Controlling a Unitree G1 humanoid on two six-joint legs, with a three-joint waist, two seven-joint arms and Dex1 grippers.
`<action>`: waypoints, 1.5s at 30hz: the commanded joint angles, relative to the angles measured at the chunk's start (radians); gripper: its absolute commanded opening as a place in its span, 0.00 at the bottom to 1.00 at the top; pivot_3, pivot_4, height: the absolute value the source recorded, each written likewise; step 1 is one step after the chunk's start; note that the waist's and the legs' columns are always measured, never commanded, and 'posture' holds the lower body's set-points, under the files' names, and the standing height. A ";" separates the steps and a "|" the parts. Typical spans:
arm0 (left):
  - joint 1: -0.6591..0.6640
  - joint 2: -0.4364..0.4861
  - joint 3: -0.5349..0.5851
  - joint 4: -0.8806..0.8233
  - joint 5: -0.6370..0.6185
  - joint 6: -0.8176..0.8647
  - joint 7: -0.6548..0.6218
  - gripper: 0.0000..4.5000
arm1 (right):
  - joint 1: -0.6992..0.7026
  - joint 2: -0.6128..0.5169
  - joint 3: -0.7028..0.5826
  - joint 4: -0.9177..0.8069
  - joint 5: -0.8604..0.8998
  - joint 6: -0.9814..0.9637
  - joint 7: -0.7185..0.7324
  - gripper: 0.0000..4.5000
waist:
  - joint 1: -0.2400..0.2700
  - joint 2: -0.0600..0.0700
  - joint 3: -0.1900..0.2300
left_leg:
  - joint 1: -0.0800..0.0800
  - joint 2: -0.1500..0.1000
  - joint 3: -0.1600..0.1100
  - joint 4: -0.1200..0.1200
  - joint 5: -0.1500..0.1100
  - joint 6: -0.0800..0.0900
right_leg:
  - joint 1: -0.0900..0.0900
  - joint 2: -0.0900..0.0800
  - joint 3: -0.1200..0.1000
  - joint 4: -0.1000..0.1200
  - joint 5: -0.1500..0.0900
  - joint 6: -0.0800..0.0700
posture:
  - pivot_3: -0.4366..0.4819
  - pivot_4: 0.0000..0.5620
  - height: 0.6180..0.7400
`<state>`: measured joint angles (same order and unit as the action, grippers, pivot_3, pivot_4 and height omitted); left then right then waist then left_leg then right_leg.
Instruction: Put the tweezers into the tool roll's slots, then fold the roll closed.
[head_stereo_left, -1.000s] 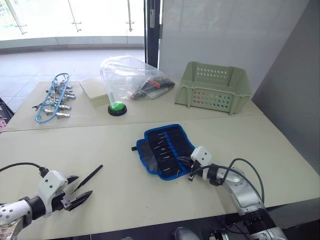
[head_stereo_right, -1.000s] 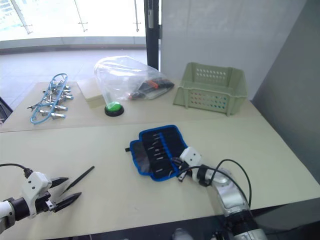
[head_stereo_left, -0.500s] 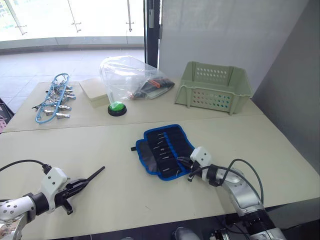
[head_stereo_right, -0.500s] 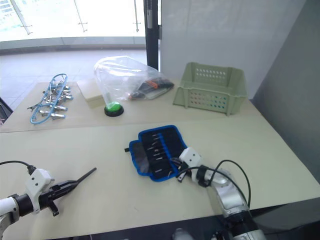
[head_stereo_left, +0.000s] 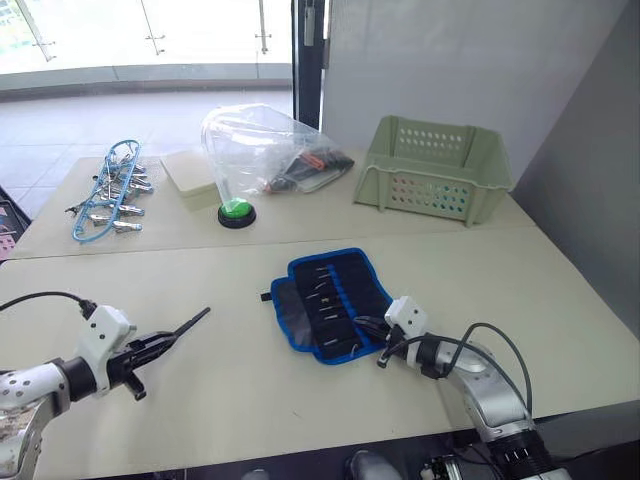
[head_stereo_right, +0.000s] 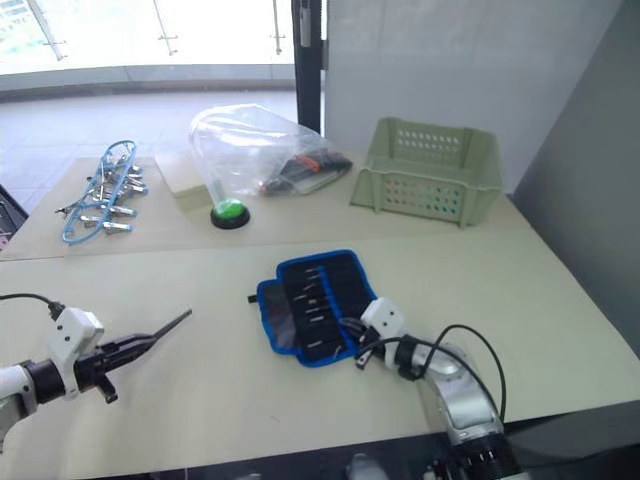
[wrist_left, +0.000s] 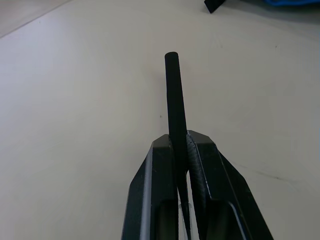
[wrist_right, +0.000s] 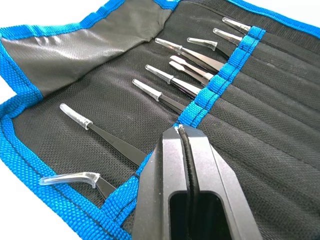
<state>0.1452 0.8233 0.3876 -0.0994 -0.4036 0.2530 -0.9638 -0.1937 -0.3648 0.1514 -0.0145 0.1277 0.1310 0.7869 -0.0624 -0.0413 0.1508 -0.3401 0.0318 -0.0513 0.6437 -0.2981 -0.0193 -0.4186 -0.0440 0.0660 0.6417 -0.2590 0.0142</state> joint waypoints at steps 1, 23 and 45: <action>-0.087 0.031 -0.038 -0.074 -0.038 0.058 -0.012 0.01 | 0.025 -0.006 0.002 -0.082 0.032 0.050 -0.001 0.00 | 0.000 0.002 0.001 | -0.005 0.000 0.000 0.000 0.000 0.000 | -0.005 0.000 0.000 0.001 0.000 0.000 | 0.48 0.27 1.00; -0.675 -0.020 -0.579 -0.085 0.051 0.270 -0.134 0.01 | 0.171 -0.058 0.002 -0.239 0.032 0.170 -0.110 0.00 | 0.026 0.010 0.007 | -0.014 -0.003 -0.001 0.017 0.001 -0.001 | -0.004 0.001 -0.001 0.005 0.001 0.003 | 0.48 0.27 1.00; -0.835 -0.207 -0.849 0.060 0.289 0.268 -0.198 0.01 | 0.200 -0.074 0.020 -0.197 0.013 0.157 -0.147 0.00 | 0.027 0.010 0.007 | -0.013 -0.004 -0.001 0.026 0.001 -0.001 | 0.000 0.001 0.000 0.007 0.003 0.006 | 0.48 0.27 1.00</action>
<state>-0.6687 0.6215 -0.4538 -0.0172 -0.1248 0.5145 -1.1518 -0.0163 -0.4255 0.1528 -0.2519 0.1698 0.2642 0.6455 -0.0359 -0.0314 0.1574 -0.3531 0.0278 -0.0526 0.6698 -0.2970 -0.0201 -0.4184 -0.0425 0.0655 0.6489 -0.2560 0.0200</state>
